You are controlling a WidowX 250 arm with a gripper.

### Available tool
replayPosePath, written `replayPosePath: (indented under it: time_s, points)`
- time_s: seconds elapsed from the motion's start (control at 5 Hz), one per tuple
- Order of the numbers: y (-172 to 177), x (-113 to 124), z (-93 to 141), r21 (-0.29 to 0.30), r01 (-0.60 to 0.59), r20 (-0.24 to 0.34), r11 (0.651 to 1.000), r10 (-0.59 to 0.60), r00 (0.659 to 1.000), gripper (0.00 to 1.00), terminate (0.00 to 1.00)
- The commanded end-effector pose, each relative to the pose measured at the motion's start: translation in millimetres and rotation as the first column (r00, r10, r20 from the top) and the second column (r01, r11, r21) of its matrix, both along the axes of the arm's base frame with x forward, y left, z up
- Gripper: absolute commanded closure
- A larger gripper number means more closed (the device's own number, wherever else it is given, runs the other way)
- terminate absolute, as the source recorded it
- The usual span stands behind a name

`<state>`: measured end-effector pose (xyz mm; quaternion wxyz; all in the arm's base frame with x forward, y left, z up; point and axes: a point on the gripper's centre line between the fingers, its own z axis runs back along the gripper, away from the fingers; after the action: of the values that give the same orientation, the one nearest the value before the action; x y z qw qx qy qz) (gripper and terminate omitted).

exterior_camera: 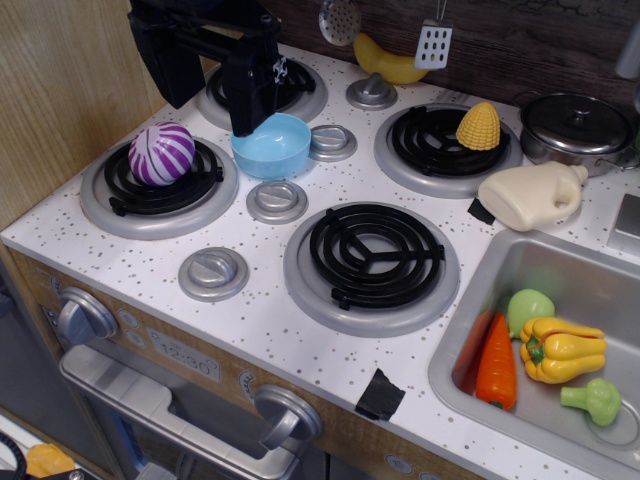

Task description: Put corn into bowl

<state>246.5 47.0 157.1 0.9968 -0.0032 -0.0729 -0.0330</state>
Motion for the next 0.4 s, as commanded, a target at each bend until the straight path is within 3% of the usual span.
replayPosePath:
  time_s: [0.0, 0.2]
  points:
    - [0.0, 0.0, 0.0, 0.0, 0.0, 0.0, 1.0, 0.0, 1.0, 0.0, 0.0]
    - [-19.5, 19.0, 1.1, -0.008, -0.024, 0.066, 1.0, 0.025, 0.998, 0.0, 0.0]
